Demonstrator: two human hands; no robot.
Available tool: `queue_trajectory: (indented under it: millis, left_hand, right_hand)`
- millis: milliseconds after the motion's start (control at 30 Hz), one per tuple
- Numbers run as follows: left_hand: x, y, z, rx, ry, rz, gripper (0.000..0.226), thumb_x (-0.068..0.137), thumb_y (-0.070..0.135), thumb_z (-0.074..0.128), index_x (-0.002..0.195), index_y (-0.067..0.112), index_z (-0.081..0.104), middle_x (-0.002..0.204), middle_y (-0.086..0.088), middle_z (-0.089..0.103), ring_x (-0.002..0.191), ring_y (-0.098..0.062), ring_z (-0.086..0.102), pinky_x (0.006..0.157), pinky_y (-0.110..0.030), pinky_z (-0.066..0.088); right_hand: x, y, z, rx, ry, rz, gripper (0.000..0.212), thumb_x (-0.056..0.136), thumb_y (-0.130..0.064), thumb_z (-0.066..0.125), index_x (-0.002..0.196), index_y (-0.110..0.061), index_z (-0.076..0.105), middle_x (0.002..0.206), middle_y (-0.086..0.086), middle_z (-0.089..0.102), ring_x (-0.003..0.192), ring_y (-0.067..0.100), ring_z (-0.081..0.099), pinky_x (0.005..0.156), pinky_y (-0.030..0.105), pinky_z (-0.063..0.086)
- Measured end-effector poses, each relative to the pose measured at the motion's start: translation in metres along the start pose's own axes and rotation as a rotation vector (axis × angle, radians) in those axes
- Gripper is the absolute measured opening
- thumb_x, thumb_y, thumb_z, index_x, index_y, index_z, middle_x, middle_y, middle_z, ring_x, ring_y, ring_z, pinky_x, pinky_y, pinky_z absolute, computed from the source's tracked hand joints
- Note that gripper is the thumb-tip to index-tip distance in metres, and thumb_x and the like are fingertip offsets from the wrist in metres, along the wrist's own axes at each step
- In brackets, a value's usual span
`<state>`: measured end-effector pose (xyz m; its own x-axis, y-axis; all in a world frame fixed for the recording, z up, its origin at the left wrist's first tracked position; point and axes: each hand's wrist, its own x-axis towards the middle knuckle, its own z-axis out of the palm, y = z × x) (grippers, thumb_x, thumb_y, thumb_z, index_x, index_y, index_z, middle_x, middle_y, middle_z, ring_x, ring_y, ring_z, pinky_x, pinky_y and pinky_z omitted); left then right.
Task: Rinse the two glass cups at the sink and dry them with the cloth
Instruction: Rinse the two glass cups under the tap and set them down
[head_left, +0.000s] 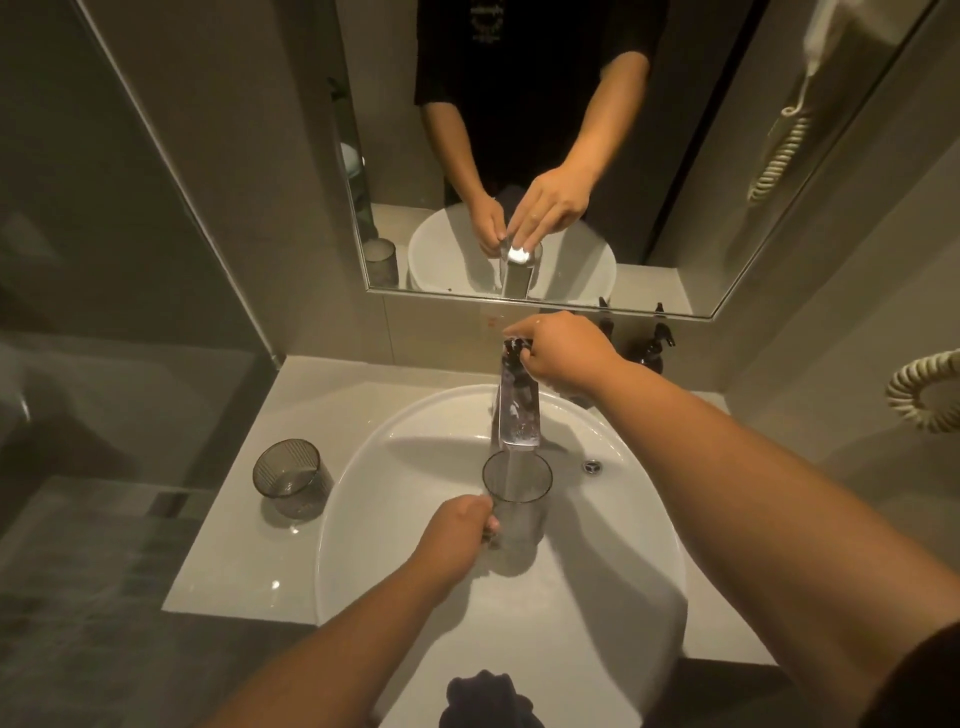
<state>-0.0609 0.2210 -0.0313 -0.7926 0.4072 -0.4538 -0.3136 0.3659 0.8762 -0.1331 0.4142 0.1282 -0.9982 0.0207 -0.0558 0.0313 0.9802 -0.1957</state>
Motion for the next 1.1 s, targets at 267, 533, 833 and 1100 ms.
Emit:
queue_trajectory:
  millis: [267,533,833,1100]
  left_hand:
    - [-0.003,0.002,-0.005,0.032,-0.057,-0.033,0.032,0.083,0.036,0.044,0.061,0.018,0.06,0.067,-0.001,0.063,0.066,-0.019,0.054,0.072,-0.034,0.044]
    - [0.007,0.029,-0.015,-0.322,0.012,-0.178,0.04,0.101,0.012,0.041,0.061,0.015,0.043,0.057,-0.003,0.049,0.055,-0.018,0.047,0.061,-0.03,0.051]
    - [0.003,0.023,-0.01,-0.464,-0.051,-0.3,0.047,0.098,0.021,0.046,0.052,0.022,0.041,0.053,0.002,0.037,0.045,-0.014,0.038,0.054,-0.027,0.042]
    - [0.007,0.023,-0.012,-0.551,-0.014,-0.366,0.043,0.093,0.02,0.044,0.052,0.026,0.033,0.049,0.006,0.027,0.044,-0.013,0.029,0.046,-0.024,0.026]
  right_hand:
    - [-0.001,-0.001,0.0,0.005,-0.006,0.008,0.043,0.093,-0.019,0.049,0.135,-0.029,0.056,0.136,0.006,0.06,0.117,0.029,0.059,0.095,0.044,0.052]
    - [-0.003,0.002,0.006,0.133,0.018,0.021,0.048,0.093,-0.016,0.048,0.139,-0.026,0.051,0.14,0.005,0.056,0.114,0.025,0.059,0.094,0.039,0.051]
    - [-0.071,0.043,0.05,0.669,0.247,0.326,0.064,0.093,-0.022,0.056,0.151,-0.022,0.028,0.158,0.001,0.029,0.141,0.016,0.032,0.11,0.03,0.028]
    - [-0.119,0.031,0.146,1.086,-0.155,0.625,0.045,0.102,-0.044,0.037,0.136,-0.017,0.05,0.141,0.005,0.052,0.126,0.02,0.05,0.111,0.043,0.036]
